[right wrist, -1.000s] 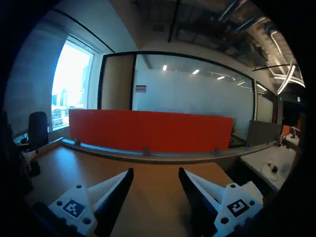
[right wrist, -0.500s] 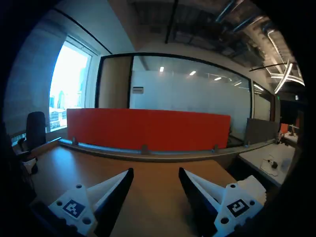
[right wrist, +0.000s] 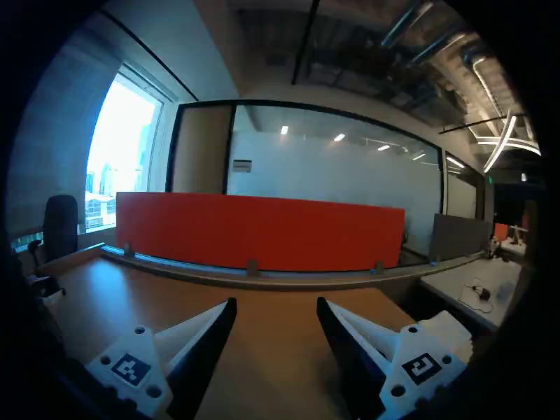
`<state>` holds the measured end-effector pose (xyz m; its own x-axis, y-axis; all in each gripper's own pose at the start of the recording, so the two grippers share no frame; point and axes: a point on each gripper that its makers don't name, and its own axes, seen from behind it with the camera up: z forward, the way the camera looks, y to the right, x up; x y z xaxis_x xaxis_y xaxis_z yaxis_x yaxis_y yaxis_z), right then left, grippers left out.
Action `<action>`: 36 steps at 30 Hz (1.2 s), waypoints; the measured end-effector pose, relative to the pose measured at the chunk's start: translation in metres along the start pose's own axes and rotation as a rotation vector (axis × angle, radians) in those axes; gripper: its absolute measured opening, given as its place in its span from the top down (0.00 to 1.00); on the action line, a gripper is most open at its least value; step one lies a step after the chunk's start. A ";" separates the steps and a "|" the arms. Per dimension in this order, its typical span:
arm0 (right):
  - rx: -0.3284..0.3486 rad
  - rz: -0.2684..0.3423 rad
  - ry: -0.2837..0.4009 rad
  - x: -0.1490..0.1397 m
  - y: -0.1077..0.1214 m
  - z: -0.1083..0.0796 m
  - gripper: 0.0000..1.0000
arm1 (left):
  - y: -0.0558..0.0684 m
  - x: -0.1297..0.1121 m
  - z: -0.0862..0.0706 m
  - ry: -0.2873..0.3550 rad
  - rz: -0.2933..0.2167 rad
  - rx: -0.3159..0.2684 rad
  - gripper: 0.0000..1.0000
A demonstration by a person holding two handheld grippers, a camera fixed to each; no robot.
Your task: Fold towel
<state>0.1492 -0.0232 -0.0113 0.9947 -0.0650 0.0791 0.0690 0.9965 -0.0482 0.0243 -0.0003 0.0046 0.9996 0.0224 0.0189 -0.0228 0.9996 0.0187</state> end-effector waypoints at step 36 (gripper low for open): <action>-0.002 0.000 0.018 -0.001 -0.003 0.007 0.12 | -0.007 -0.024 0.000 0.017 -0.024 0.012 0.01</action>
<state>0.1473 -0.0258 -0.0039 0.9960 -0.0658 0.0609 0.0689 0.9964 -0.0498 0.0003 -0.0083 0.0038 1.0000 -0.0011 0.0017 0.0011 0.9995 0.0305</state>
